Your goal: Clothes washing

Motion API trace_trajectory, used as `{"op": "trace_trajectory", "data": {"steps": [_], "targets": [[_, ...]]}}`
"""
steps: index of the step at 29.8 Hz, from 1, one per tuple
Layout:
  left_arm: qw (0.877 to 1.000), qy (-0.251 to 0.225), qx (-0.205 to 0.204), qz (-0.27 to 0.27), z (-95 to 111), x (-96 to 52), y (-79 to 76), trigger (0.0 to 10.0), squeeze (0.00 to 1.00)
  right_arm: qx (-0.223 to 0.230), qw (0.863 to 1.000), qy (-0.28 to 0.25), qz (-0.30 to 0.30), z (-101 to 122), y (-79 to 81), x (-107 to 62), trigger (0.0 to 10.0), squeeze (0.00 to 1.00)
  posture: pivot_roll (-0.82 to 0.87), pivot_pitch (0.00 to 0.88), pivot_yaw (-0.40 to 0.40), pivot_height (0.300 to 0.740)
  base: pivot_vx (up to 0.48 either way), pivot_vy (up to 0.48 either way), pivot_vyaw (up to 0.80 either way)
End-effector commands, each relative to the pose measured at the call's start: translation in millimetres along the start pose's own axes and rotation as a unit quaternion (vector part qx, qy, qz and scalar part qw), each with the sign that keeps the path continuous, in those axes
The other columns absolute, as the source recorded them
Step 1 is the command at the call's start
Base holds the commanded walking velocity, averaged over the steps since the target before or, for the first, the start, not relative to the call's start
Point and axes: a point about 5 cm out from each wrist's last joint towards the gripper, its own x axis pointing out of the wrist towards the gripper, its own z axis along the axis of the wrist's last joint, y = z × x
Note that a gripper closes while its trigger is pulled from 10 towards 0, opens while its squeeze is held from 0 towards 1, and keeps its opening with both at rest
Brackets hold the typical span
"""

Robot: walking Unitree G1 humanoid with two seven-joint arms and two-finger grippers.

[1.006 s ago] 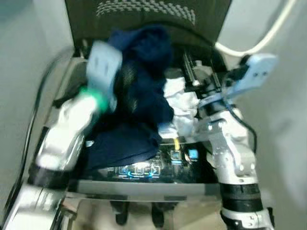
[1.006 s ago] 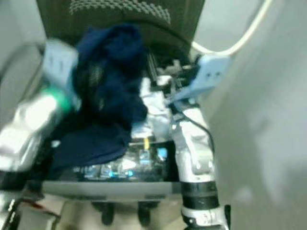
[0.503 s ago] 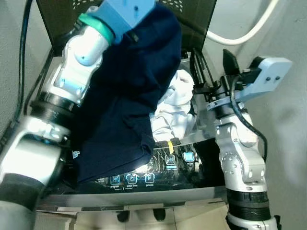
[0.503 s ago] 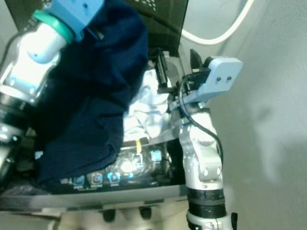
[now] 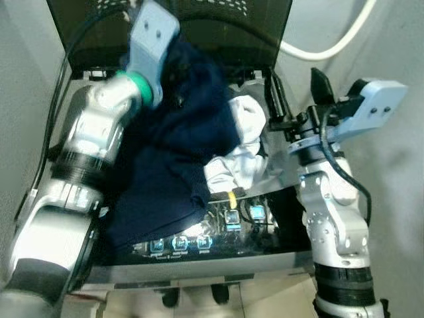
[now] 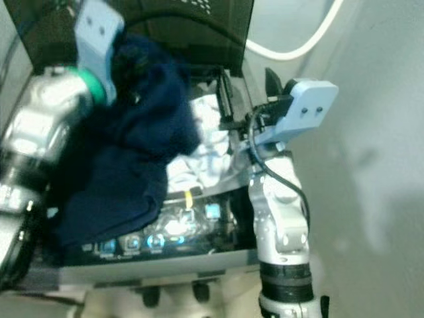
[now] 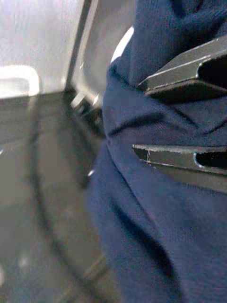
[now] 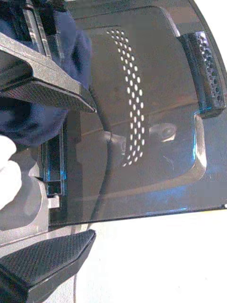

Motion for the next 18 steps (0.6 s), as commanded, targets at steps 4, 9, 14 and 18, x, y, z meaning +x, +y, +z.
{"op": "trace_trajectory", "data": {"steps": [4, 9, 14, 18], "targets": [[0.994, -0.036, 0.022, -0.097, 11, -55.3, -29.0, 10.0, 0.00, 0.017, 0.999, 0.009, 0.040, -3, 4.7, 3.8, 10.0, 0.00, 0.07, 0.144, 0.007, 0.728, 0.000, 0.000, 0.00], [0.993, -0.046, 0.023, -0.107, 20, -78.2, -31.6, 10.0, 0.00, 0.021, 0.998, 0.014, 0.056, -4, 7.3, 4.2, 10.0, 0.00, 0.09, 0.135, 0.005, 0.728, 0.000, 0.000, 0.00], [0.980, -0.019, -0.031, -0.196, 34, -131.6, -51.7, 10.0, 0.00, 0.031, 0.997, 0.019, 0.065, -8, 11.6, 4.4, 10.0, 0.00, 0.11, 0.138, 0.006, 0.728, 0.000, 0.000, 0.00], [0.977, 0.020, -0.057, -0.204, 26, -148.3, -62.9, 10.0, 0.00, 0.036, 0.997, 0.022, 0.068, -11, 13.2, 3.7, 10.0, 0.00, 0.12, 0.148, 0.007, 0.728, 0.000, 0.000, 0.00]]}}
